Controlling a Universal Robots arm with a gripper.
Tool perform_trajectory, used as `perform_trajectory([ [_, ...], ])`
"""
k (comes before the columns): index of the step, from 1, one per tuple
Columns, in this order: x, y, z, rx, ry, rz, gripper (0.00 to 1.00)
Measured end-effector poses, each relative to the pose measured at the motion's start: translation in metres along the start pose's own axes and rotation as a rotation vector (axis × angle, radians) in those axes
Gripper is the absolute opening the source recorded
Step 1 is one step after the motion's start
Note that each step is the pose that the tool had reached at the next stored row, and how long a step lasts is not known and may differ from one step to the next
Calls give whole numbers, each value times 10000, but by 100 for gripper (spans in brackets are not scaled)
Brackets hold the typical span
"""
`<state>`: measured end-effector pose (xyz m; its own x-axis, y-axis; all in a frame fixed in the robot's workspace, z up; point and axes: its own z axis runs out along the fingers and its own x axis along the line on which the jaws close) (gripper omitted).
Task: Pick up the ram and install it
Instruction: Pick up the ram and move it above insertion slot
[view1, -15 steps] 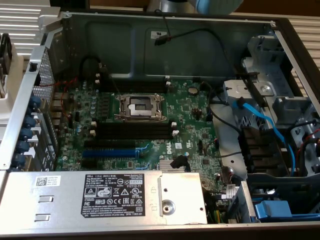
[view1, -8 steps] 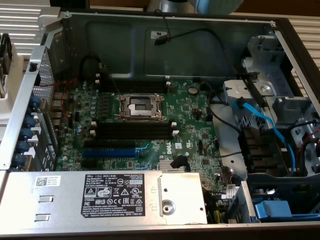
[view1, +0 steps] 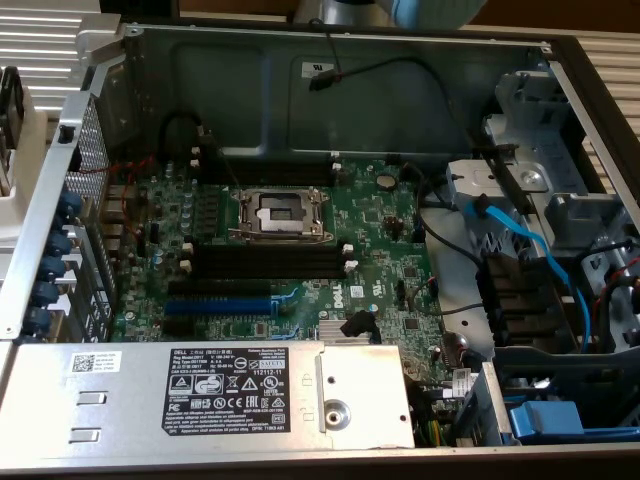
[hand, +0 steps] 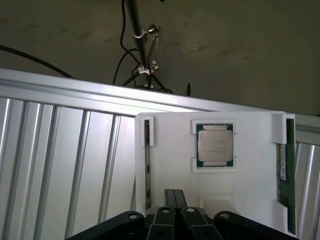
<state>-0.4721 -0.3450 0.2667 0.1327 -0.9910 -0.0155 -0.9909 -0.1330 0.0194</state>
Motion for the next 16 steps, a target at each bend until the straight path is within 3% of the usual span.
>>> perform_trajectory([
  [16,7,72,293,2,0,-1,10],
])
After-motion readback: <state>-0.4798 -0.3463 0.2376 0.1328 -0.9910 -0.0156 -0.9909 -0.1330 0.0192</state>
